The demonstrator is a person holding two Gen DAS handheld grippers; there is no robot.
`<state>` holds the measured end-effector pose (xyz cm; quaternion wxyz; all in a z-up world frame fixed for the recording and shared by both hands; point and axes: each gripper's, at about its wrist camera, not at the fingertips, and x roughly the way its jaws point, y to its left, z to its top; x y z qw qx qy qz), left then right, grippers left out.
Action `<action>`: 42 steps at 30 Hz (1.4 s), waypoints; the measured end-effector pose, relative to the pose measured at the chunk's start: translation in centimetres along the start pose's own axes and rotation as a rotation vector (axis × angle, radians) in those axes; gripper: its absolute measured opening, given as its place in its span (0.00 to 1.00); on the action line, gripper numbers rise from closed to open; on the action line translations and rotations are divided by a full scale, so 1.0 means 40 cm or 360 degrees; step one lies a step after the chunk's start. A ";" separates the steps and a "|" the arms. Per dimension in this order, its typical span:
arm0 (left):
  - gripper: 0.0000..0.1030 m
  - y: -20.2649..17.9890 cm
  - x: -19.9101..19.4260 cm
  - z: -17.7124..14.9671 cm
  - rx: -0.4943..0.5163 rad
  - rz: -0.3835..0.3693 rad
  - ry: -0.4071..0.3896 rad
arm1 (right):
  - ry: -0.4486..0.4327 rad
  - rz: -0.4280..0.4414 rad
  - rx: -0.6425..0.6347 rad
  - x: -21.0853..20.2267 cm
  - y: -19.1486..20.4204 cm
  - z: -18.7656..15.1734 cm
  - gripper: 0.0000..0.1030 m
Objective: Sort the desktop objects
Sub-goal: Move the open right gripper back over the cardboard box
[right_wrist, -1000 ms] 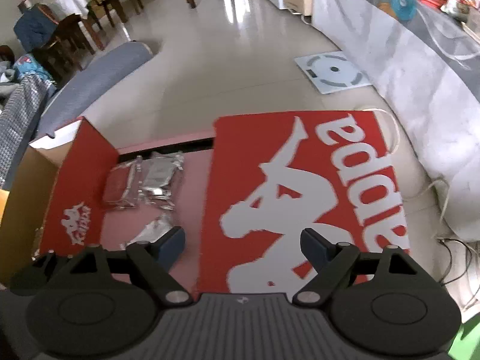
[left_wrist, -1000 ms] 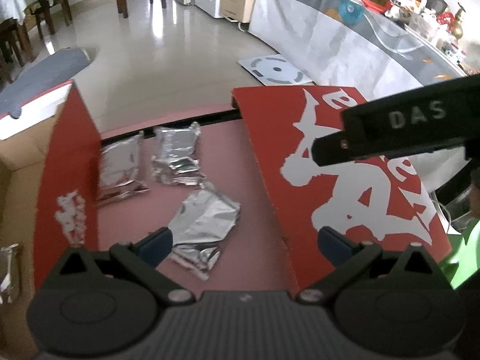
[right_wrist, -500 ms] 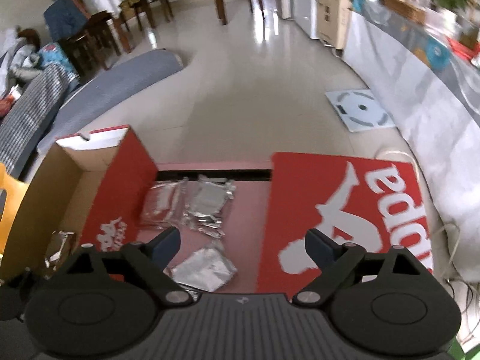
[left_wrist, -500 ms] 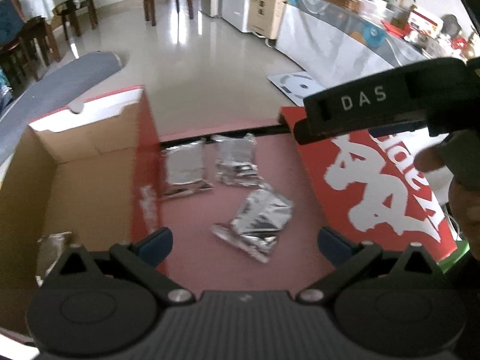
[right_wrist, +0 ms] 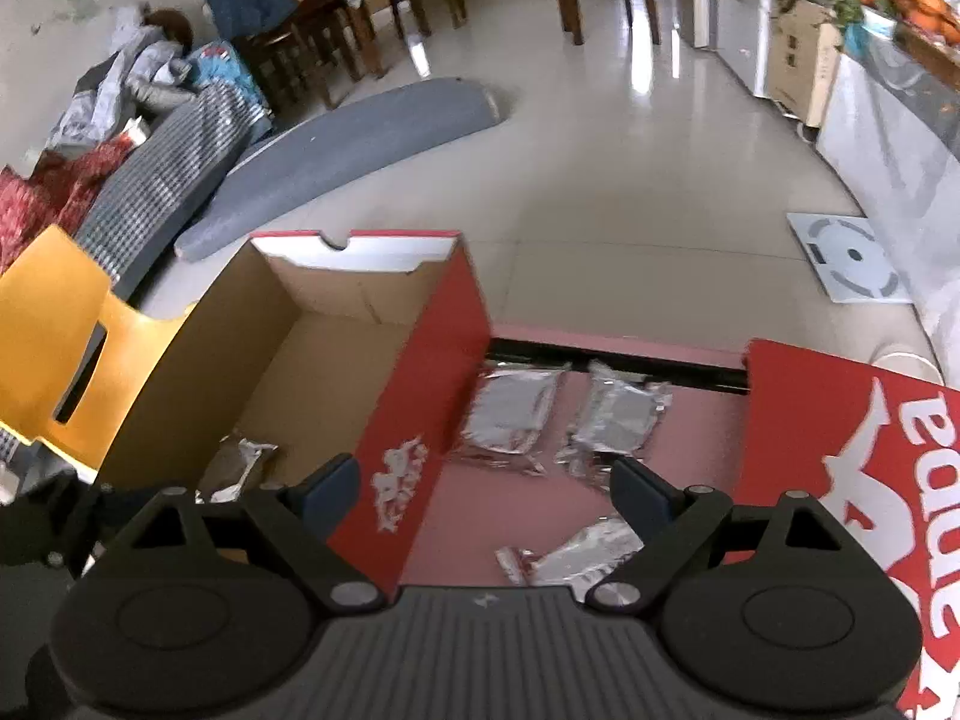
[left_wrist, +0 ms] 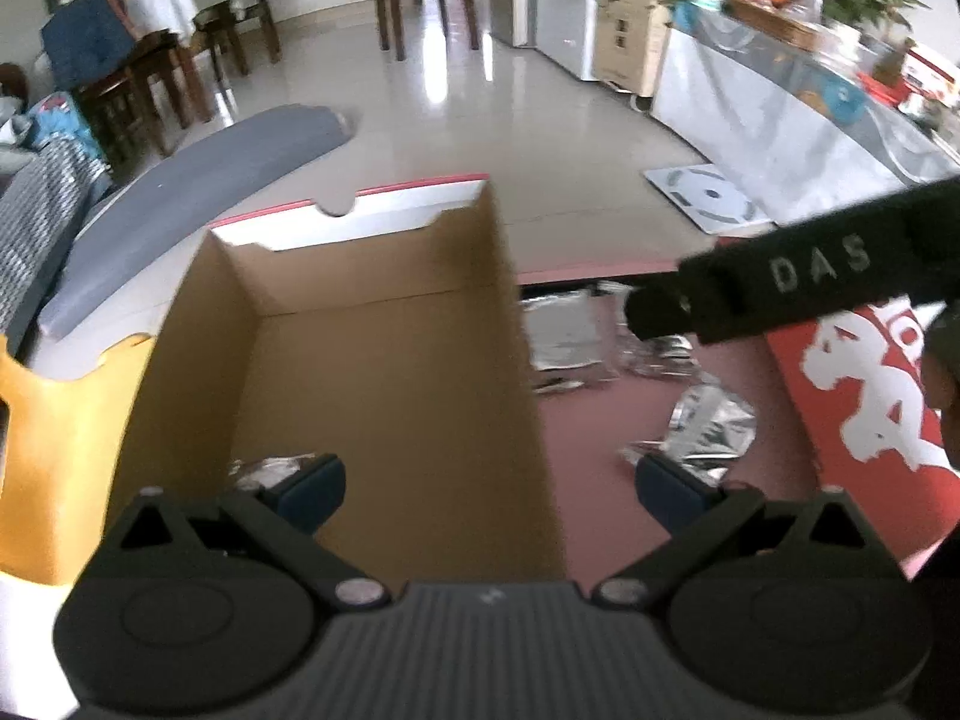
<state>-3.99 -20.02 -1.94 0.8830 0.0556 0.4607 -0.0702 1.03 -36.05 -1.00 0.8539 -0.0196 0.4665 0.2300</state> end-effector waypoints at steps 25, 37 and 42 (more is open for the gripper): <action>1.00 0.149 0.026 -0.030 -0.0045 0.0237 0.0104 | 0.0057 -0.0034 -0.0141 0.072 0.171 0.023 0.88; 1.00 0.247 0.034 -0.026 0.0005 0.0325 0.0155 | 0.0052 0.0076 -0.0264 0.122 0.265 0.032 0.88; 1.00 0.303 0.049 -0.031 -0.0027 0.0315 0.0187 | 0.0070 0.0135 -0.0279 0.149 0.295 0.038 0.87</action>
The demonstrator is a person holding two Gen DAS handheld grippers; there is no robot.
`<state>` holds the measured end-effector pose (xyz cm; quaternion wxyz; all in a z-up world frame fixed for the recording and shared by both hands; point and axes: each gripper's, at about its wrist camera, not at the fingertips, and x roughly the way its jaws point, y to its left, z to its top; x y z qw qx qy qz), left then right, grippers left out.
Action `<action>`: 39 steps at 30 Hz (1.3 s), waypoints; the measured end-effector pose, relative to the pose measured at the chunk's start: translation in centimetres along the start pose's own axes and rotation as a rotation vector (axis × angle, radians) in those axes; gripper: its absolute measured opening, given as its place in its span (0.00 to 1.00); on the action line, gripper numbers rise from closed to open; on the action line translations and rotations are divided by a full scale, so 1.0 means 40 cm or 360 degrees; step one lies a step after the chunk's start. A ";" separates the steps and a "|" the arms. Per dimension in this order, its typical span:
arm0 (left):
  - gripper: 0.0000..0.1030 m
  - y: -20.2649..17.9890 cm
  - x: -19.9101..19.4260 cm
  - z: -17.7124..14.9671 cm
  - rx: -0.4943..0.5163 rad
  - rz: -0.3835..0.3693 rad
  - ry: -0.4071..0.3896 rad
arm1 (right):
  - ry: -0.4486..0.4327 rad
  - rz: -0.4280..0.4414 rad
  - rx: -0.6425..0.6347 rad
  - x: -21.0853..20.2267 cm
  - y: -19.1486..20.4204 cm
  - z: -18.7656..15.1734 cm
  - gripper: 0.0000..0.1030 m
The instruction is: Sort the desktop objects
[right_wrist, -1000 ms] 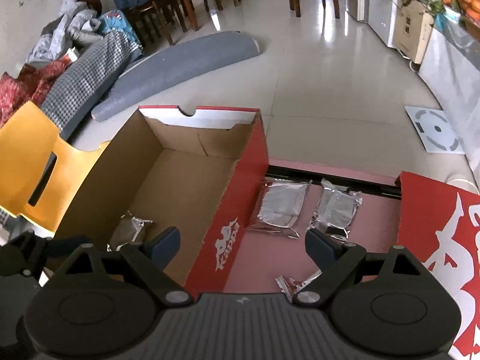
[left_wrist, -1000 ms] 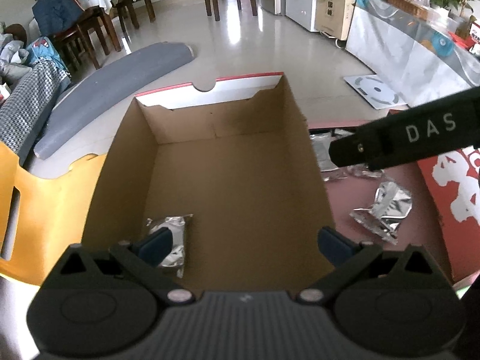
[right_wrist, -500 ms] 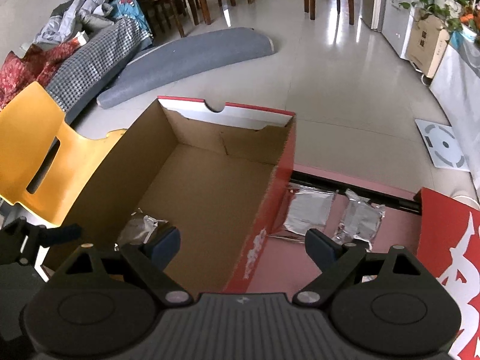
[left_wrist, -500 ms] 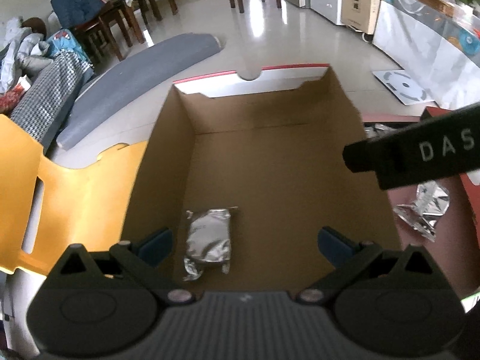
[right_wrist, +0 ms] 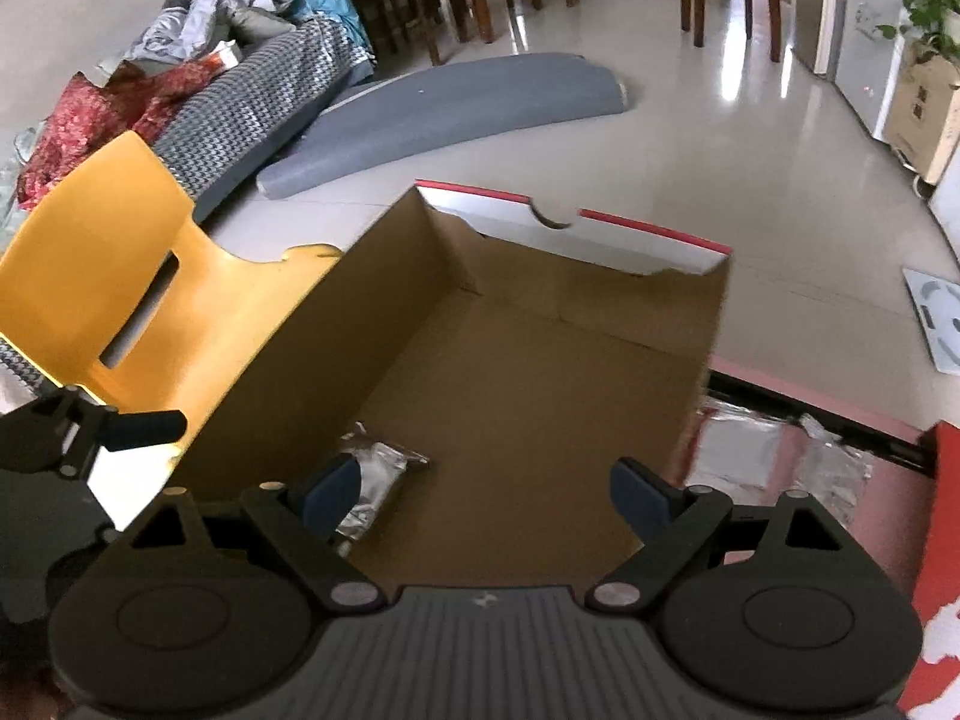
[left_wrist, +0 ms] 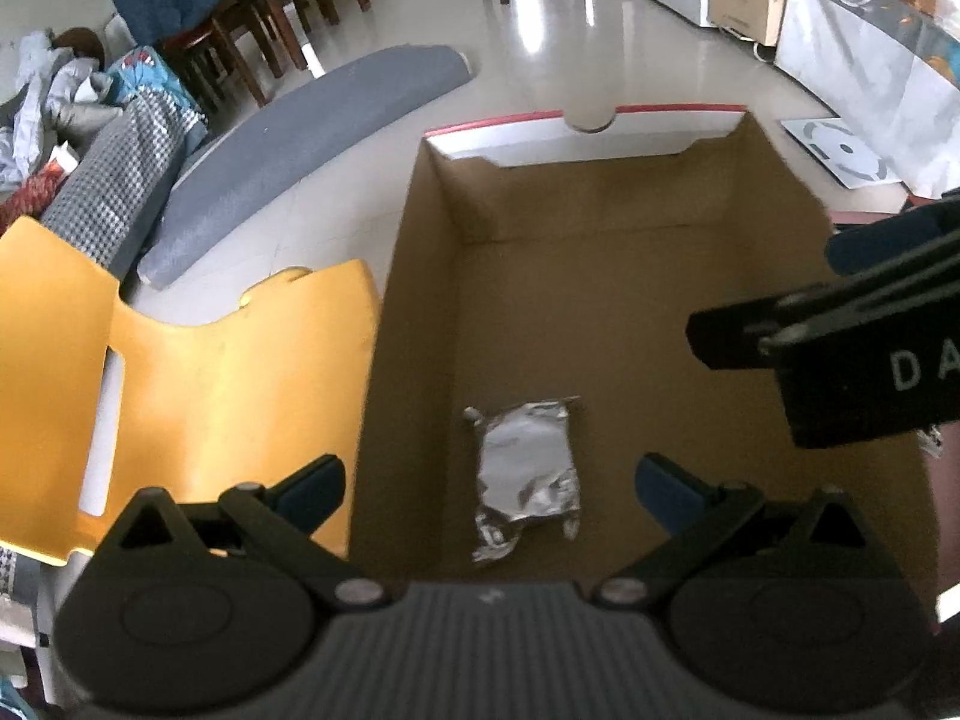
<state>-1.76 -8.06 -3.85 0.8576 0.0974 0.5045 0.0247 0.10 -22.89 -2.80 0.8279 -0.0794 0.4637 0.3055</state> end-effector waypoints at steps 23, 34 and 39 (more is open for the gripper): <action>1.00 0.076 0.090 -0.062 0.0070 0.0052 0.0112 | 0.0445 0.0124 -0.0280 0.247 0.121 0.019 0.87; 1.00 0.096 0.110 -0.060 0.0049 0.0102 0.0157 | 0.0527 0.0203 -0.0245 0.333 0.152 0.028 0.87; 1.00 0.100 0.113 -0.058 0.0041 0.0093 0.0168 | 0.0540 0.0198 -0.0276 0.355 0.170 0.016 0.87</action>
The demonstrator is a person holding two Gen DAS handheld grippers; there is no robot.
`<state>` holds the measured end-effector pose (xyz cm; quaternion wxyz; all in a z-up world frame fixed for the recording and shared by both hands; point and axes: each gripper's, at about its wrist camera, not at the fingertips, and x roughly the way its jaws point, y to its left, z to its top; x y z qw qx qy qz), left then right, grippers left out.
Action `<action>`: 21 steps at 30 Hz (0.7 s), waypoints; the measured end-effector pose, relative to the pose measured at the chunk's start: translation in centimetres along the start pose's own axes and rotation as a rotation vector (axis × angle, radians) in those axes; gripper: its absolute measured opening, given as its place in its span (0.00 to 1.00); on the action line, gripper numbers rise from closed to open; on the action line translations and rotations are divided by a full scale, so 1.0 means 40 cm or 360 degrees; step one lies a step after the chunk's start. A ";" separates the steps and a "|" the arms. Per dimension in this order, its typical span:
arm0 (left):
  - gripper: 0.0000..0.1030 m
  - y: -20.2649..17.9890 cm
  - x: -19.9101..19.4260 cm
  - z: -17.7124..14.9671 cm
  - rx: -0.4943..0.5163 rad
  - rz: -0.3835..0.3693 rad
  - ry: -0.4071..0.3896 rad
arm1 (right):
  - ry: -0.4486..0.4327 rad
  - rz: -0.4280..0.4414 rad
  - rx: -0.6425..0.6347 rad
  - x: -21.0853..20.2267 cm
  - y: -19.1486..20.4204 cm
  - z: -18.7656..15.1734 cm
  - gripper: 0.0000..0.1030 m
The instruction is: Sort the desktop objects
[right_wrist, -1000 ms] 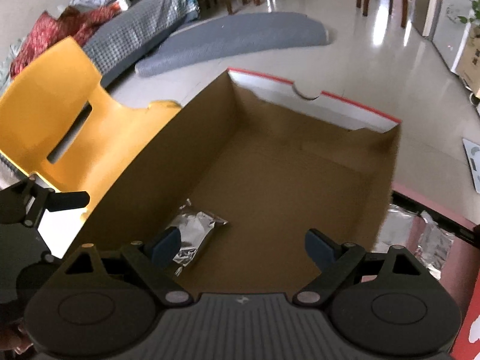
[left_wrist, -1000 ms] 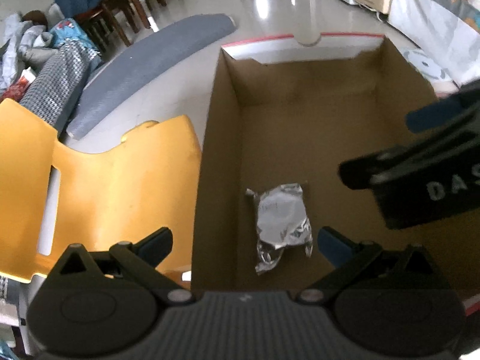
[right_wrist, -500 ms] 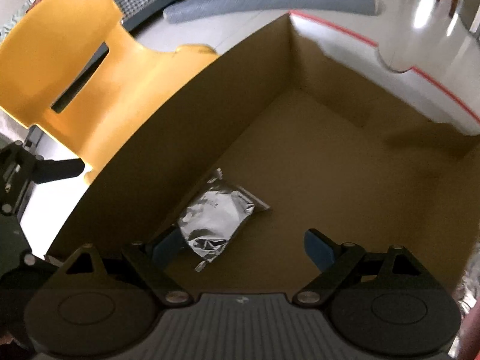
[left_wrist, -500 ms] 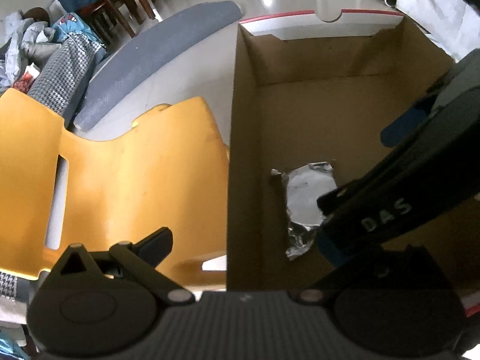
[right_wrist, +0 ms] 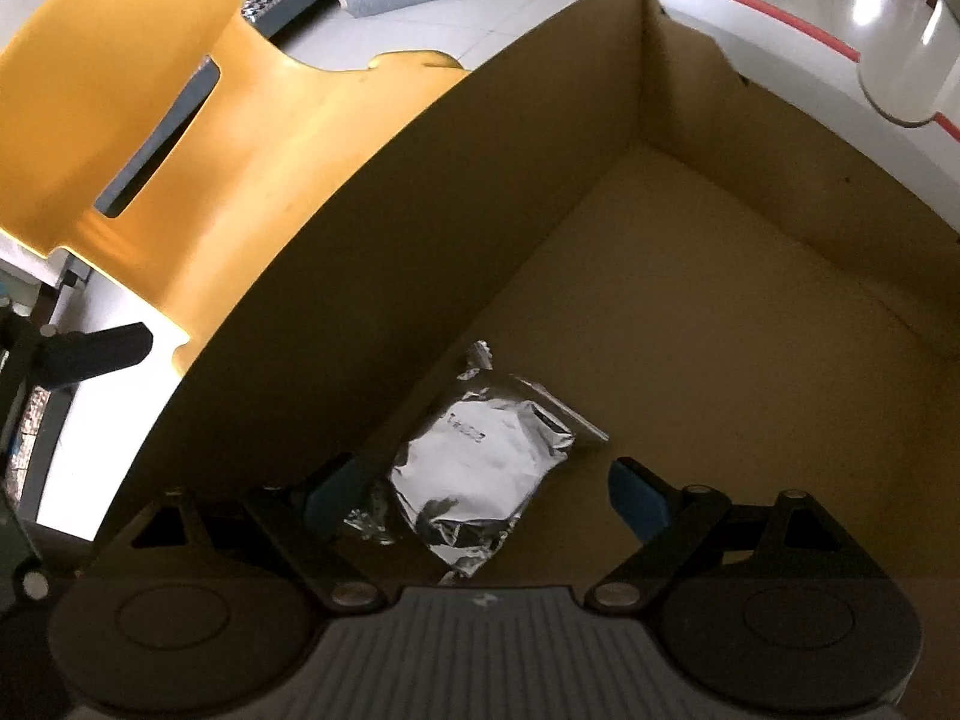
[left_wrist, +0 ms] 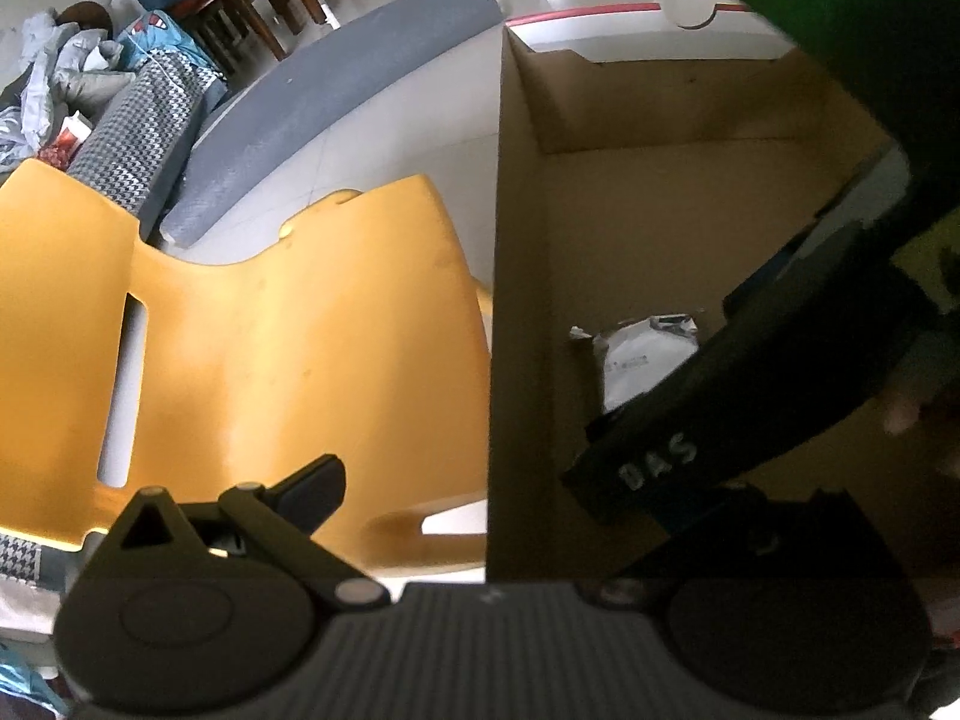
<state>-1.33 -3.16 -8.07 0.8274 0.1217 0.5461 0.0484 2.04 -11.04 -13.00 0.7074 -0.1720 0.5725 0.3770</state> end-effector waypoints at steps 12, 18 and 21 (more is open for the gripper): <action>1.00 -0.007 0.004 0.012 -0.0012 -0.0049 0.0016 | 0.0038 -0.0130 0.0040 0.012 -0.014 -0.016 0.71; 1.00 -0.027 -0.005 0.013 0.0023 -0.0088 -0.0002 | 0.0053 -0.0164 0.0085 -0.007 -0.030 -0.026 0.68; 1.00 -0.039 -0.012 0.010 0.0048 -0.0117 -0.0019 | 0.0056 -0.0186 0.0086 -0.020 -0.038 -0.037 0.67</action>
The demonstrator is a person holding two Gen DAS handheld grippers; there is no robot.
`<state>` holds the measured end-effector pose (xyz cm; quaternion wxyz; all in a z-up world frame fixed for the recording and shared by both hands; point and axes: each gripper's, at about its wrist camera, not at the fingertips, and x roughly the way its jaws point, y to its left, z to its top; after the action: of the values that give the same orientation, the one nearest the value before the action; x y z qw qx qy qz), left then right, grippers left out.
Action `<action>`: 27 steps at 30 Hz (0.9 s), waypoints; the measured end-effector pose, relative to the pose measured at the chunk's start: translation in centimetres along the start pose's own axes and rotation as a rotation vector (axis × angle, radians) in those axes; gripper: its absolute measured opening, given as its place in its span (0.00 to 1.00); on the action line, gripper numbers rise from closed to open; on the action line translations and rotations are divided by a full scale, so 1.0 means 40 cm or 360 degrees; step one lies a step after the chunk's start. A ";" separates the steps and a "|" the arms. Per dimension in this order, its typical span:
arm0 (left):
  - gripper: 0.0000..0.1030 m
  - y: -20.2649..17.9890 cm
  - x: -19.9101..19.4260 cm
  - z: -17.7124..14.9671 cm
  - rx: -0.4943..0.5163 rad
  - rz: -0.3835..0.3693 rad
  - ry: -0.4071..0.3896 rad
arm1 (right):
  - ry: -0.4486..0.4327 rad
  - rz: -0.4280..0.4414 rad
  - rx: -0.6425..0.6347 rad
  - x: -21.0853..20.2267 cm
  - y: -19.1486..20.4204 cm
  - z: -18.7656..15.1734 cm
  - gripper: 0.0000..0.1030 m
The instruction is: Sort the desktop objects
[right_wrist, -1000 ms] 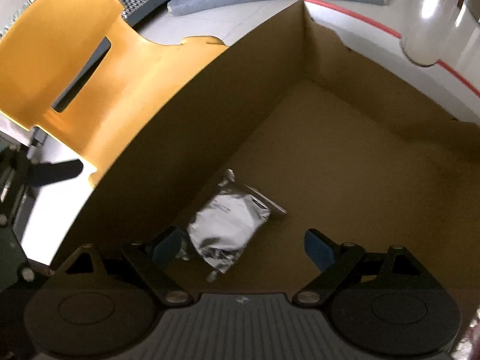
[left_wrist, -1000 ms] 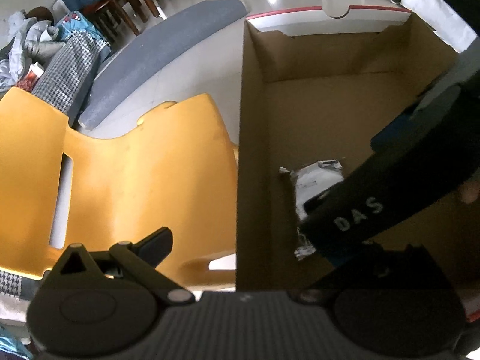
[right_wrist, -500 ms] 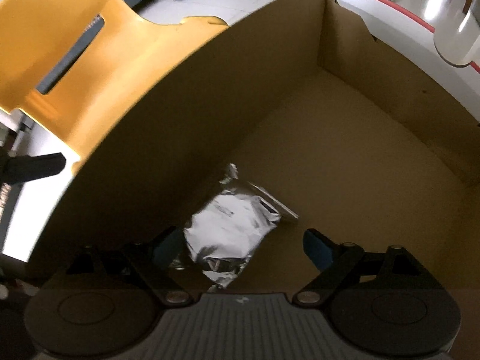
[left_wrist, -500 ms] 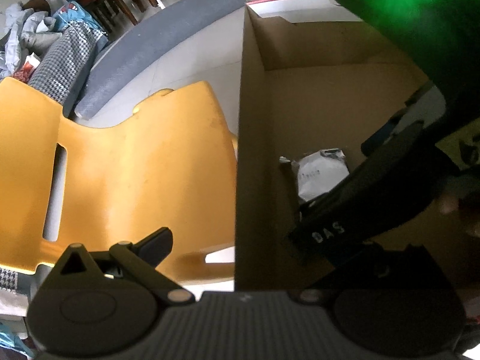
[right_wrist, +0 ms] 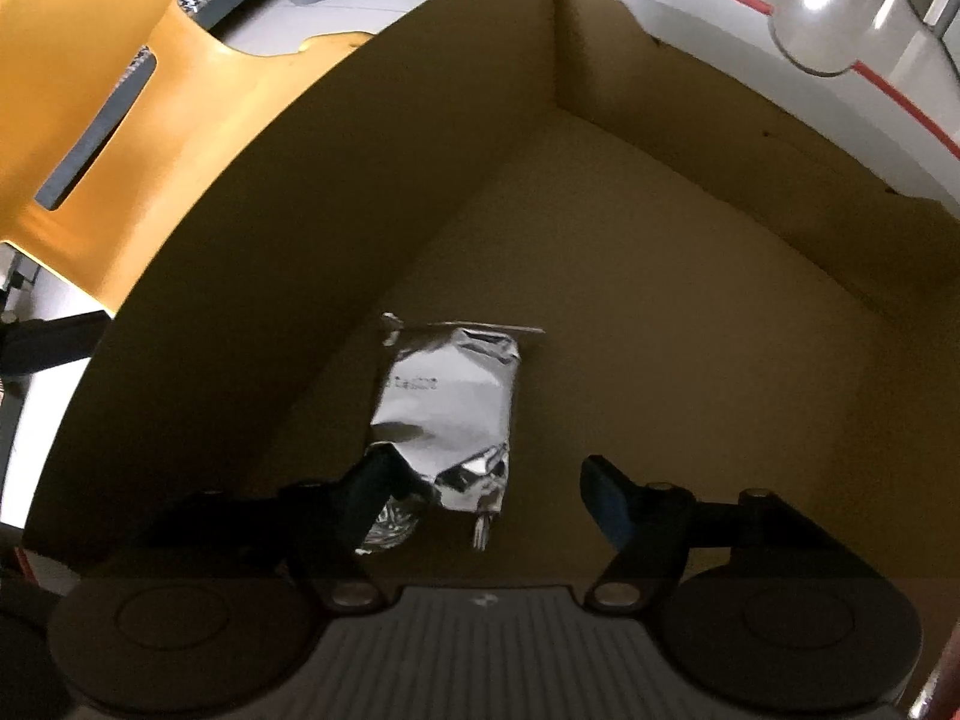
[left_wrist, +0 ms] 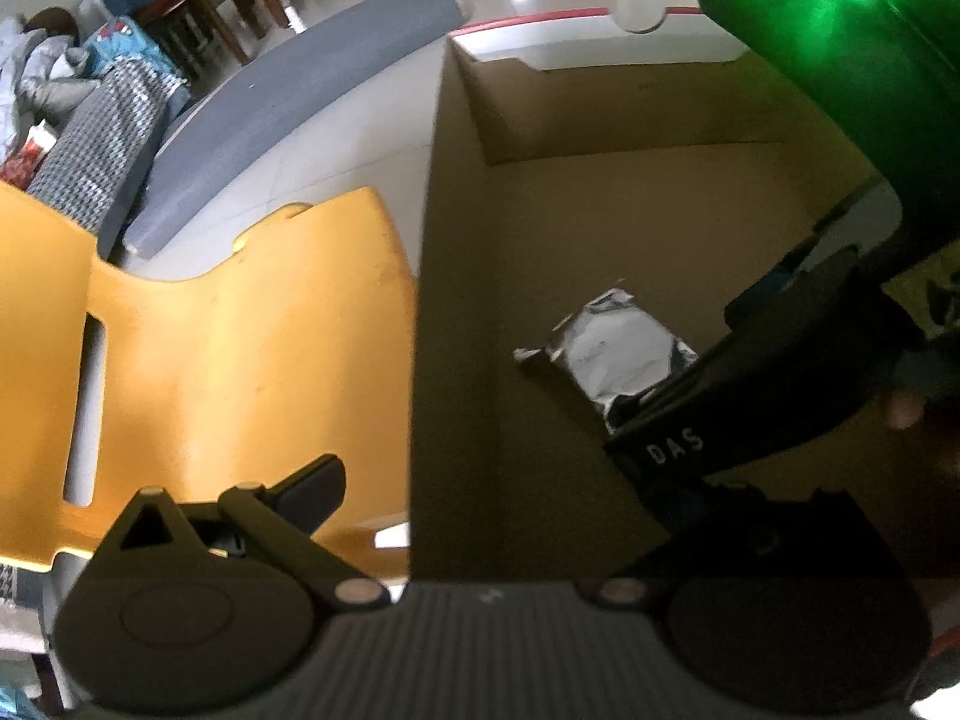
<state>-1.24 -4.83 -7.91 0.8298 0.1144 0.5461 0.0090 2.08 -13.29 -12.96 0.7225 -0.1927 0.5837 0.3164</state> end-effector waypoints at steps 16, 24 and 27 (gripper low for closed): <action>1.00 0.005 0.025 0.006 0.0002 0.0043 0.0036 | -0.0004 0.0121 0.0007 0.041 0.014 0.014 0.77; 1.00 -0.016 0.025 0.014 0.0037 0.0042 0.0019 | -0.0018 0.0104 0.0013 0.044 0.021 0.009 0.50; 1.00 -0.018 0.020 0.016 0.0039 0.0042 0.0002 | -0.0032 0.0094 0.0033 0.037 0.018 0.008 0.48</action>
<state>-0.42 -5.51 -8.54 0.8278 0.1319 0.5451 0.0134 1.98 -12.21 -14.26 0.7206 -0.1648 0.5851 0.3335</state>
